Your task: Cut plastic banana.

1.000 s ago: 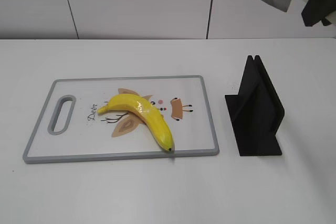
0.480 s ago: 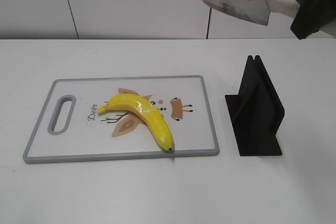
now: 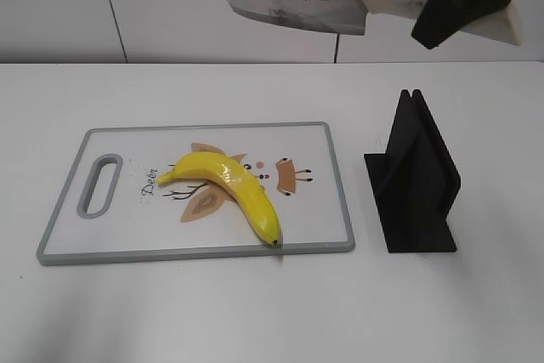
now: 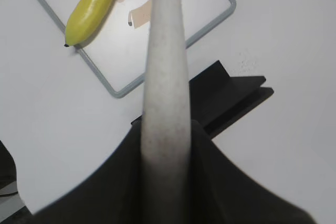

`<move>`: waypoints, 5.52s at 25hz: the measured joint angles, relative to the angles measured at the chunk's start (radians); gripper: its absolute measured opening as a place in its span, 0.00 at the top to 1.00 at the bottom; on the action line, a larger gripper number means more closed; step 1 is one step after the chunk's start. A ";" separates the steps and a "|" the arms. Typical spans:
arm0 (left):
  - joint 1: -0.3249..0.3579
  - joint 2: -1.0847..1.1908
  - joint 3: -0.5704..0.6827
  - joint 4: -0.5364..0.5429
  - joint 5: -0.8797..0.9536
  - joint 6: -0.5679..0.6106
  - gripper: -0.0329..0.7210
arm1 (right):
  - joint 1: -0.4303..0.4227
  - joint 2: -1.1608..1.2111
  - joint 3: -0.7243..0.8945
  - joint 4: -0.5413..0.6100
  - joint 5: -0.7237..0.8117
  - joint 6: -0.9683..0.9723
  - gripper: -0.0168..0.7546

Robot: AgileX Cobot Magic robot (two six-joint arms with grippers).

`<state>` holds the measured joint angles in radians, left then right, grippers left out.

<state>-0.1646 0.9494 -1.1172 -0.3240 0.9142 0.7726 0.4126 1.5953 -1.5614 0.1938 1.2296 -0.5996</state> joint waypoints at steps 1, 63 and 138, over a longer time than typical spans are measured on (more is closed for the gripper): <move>-0.006 0.043 -0.023 -0.017 0.012 0.045 0.18 | 0.000 0.020 -0.019 0.009 0.000 -0.029 0.76; -0.228 0.988 -0.256 -0.155 -0.028 0.549 0.98 | 0.001 0.559 -0.133 0.184 -0.092 -0.691 0.76; 0.000 0.521 -0.437 0.195 0.299 -0.578 0.20 | 0.013 0.095 -0.051 0.099 -0.012 0.256 0.76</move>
<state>-0.1644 1.4702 -1.5538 -0.1290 1.2131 0.1942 0.4261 1.6903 -1.6122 0.2931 1.2177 -0.3434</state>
